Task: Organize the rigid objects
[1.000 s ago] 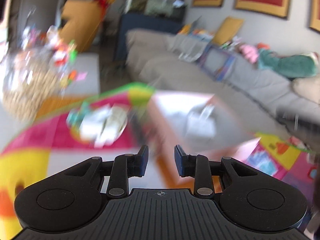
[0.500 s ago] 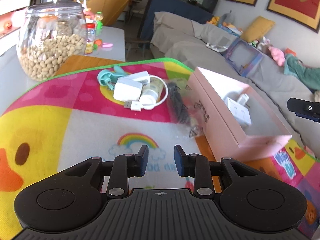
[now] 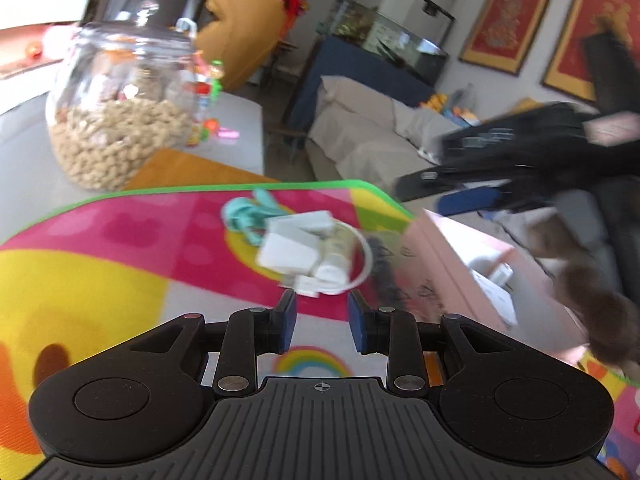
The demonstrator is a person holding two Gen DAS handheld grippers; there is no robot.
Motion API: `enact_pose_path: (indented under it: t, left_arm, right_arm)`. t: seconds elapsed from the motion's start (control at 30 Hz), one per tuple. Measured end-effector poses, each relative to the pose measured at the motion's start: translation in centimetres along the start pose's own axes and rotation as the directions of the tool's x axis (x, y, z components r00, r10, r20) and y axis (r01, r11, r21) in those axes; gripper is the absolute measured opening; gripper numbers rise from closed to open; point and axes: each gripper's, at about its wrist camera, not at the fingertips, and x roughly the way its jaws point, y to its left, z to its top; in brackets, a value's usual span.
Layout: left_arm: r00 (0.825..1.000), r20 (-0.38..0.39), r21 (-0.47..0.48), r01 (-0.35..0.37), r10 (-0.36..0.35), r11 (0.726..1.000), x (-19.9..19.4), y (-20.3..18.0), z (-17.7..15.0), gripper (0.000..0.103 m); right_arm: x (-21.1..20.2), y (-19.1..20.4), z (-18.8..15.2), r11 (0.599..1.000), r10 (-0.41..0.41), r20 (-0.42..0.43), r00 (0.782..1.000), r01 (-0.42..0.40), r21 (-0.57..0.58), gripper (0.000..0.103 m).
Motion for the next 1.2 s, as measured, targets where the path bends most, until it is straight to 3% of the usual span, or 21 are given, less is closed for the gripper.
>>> enact_pose_path:
  t: [0.13,0.23,0.33,0.43,0.57,0.7,0.83,0.97,1.0,1.07,1.13,1.2]
  left_arm:
    - [0.999,0.034,-0.041,0.002,0.000,0.999,-0.4,1.6,0.1,0.031]
    - [0.999,0.025,-0.069,0.031,-0.029,0.997,-0.4,2.2,0.0,0.031]
    - [0.999,0.012,-0.086,0.054,-0.053,0.995,-0.7,2.4,0.2,0.031]
    - [0.998,0.037,-0.105,0.057,-0.054,0.993,-1.4,2.7,0.3,0.031]
    - [0.998,0.061,-0.142,0.035,-0.026,0.989,-1.9,3.3,0.6,0.031]
    - [0.999,0.042,-0.133,0.017,-0.011,0.991,-1.5,3.3,0.5,0.031]
    - [1.000,-0.001,-0.049,0.019,-0.019,0.999,-0.8,1.9,0.3,0.031]
    - [0.999,-0.047,0.132,0.024,-0.018,0.991,-0.4,-0.9,0.5,0.031]
    - [0.999,-0.047,0.168,0.020,-0.012,0.986,-0.4,-1.4,0.7,0.031]
    - [0.999,-0.025,0.192,-0.016,0.022,0.981,-0.2,-1.9,1.5,0.031]
    - [0.998,0.005,0.173,-0.063,0.063,0.983,0.4,-1.7,2.7,0.031]
    - [0.995,0.021,0.140,-0.100,0.098,0.985,1.2,-1.6,3.9,0.031]
  right_arm:
    - [5.6,2.3,1.8,0.990,-0.114,-0.069,0.991,0.108,-0.086,0.043]
    - [8.4,3.3,1.9,0.951,-0.258,-0.100,0.961,0.234,-0.204,0.032]
    - [9.7,3.3,1.4,0.929,-0.297,-0.141,0.944,0.253,-0.269,0.019]
    - [9.3,3.3,0.6,0.939,-0.266,-0.190,0.945,0.210,-0.274,0.011]
    - [7.3,3.5,-1.7,0.963,-0.166,-0.271,0.948,0.097,-0.250,0.010]
    - [3.6,4.8,-5.4,0.961,-0.077,-0.286,0.955,-0.006,-0.278,0.010]
    - [-0.2,5.0,-9.2,0.956,0.041,-0.300,0.953,-0.125,-0.265,0.010]
    - [-3.4,4.3,-12.4,0.952,0.131,-0.241,0.962,-0.190,-0.241,0.011]
    - [-4.2,3.9,-13.0,0.952,0.141,-0.212,0.967,-0.191,-0.240,0.013]
    - [-5.4,3.0,-14.6,0.954,0.159,-0.148,0.976,-0.190,-0.231,0.033]
    - [-6.3,2.1,-16.0,0.958,0.195,-0.100,0.976,-0.211,-0.196,0.046]
    - [-6.7,1.3,-17.1,0.959,0.222,-0.076,0.972,-0.232,-0.163,0.049]
